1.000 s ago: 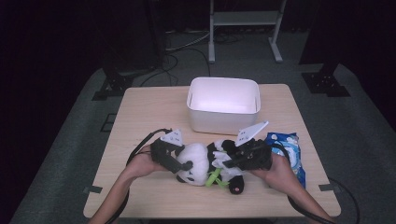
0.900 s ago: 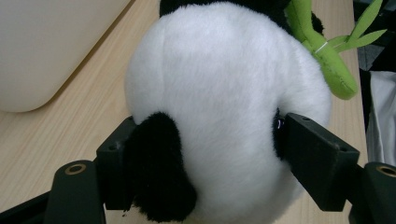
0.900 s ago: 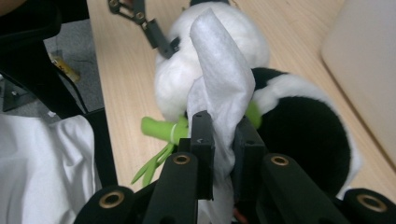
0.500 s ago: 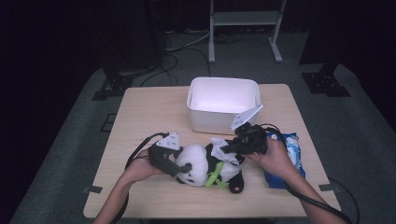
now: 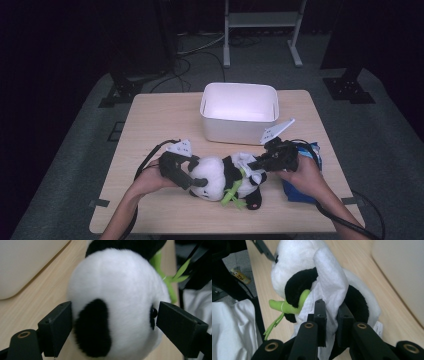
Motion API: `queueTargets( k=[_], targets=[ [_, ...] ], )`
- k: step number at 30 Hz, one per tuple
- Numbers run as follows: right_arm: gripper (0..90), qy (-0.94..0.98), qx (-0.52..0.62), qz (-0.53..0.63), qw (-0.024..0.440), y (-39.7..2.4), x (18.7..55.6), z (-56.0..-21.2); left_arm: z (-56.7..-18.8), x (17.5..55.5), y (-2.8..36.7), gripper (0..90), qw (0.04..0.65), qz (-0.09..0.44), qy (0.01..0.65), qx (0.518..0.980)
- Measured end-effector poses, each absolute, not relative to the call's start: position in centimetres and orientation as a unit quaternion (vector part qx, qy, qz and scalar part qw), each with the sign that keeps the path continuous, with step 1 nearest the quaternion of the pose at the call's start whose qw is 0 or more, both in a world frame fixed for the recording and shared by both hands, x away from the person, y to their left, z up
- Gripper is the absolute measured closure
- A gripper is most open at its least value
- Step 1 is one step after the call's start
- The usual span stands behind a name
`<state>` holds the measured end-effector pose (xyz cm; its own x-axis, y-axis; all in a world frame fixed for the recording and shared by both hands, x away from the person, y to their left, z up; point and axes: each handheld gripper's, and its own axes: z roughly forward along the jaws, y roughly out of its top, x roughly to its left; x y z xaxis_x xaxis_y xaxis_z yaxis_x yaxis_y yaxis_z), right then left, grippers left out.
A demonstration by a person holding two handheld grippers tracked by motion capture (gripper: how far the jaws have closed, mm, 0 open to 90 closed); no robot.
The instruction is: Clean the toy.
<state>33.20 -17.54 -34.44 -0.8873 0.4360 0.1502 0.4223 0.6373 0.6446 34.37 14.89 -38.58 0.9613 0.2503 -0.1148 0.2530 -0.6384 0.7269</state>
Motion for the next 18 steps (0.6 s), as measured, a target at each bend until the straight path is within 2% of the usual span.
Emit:
queueTargets(
  k=[6, 7, 9, 11, 18],
  targets=[
    [80.4, 0.907, 0.231, 0.351, 0.006, -17.8, 32.1, -34.8, -39.5, 34.6, 15.1, 9.9, 0.390, -0.045, 0.152, 0.907],
    [80.4, 0.908, 0.231, 0.350, 0.005, -17.9, 31.9, -34.9, -39.5, 34.6, 15.2, 12.1, 0.395, -0.047, 0.142, 0.906],
    [80.3, 0.909, 0.228, 0.348, 0.003, -17.9, 31.6, -34.7, -39.3, 34.2, 15.3, 24.3, 0.396, -0.033, 0.123, 0.910],
    [80.3, 0.910, 0.226, 0.347, 0.005, -17.7, 31.3, -34.3, -39.2, 33.9, 15.4, 30.4, 0.395, -0.021, 0.113, 0.911],
    [80.4, 0.925, 0.184, 0.333, 0.017, -14.5, 31.4, -32.7, -39.0, 33.8, 14.7, 33.4, 0.392, -0.006, 0.105, 0.914]
  ],
)
